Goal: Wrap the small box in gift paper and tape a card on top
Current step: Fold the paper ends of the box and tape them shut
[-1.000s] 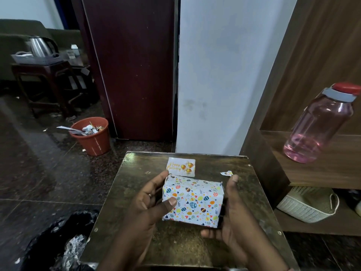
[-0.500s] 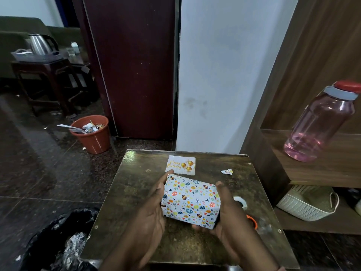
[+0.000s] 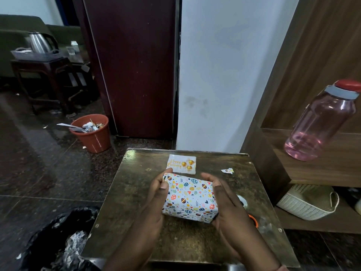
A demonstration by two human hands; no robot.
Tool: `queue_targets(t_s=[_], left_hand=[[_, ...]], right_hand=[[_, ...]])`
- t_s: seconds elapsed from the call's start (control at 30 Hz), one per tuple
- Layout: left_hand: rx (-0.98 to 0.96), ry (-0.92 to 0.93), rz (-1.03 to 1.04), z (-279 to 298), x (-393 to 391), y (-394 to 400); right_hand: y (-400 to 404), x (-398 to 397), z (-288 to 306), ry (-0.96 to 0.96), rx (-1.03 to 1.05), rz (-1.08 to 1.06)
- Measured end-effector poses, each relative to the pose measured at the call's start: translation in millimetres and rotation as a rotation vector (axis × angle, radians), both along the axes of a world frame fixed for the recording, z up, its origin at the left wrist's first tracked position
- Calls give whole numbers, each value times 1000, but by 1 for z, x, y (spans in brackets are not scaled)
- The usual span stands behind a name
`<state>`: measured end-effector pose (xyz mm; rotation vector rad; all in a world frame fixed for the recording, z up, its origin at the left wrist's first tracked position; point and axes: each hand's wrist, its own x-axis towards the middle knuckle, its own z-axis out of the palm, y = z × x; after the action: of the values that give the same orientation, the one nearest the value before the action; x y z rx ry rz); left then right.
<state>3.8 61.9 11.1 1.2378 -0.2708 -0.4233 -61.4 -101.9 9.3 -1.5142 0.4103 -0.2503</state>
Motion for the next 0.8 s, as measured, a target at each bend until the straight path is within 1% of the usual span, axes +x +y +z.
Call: queue_targets(t_s=[0.13,0.2,0.33,0.4,0.47,0.57,0.67,0.73,0.8], left_hand=[[42,-30,25,-1,1,-1],[67,-29,18,-2,1,1],[60,-16,-20,-4,0,2],[19,17,18,-2,1,0],[-34,62,20,5,0,-2],[-117,148,21,20,-6,2],[-120,182,12,21,-6,7],[-116,216,20,19,-6,7],[-68,176,26,14,-8,6]], right_hand=[[0,0,0,-35,-53,-8],[1,0,2,-60,-31,-15],[2,-3,9,-112,117,9],[0,-4,14,-130,251,17],[0,-5,18,-154,322,40],[1,-6,20,-178,305,83],[2,-6,19,-154,279,93],[4,-5,17,-125,219,88],[7,-5,14,-103,166,118]])
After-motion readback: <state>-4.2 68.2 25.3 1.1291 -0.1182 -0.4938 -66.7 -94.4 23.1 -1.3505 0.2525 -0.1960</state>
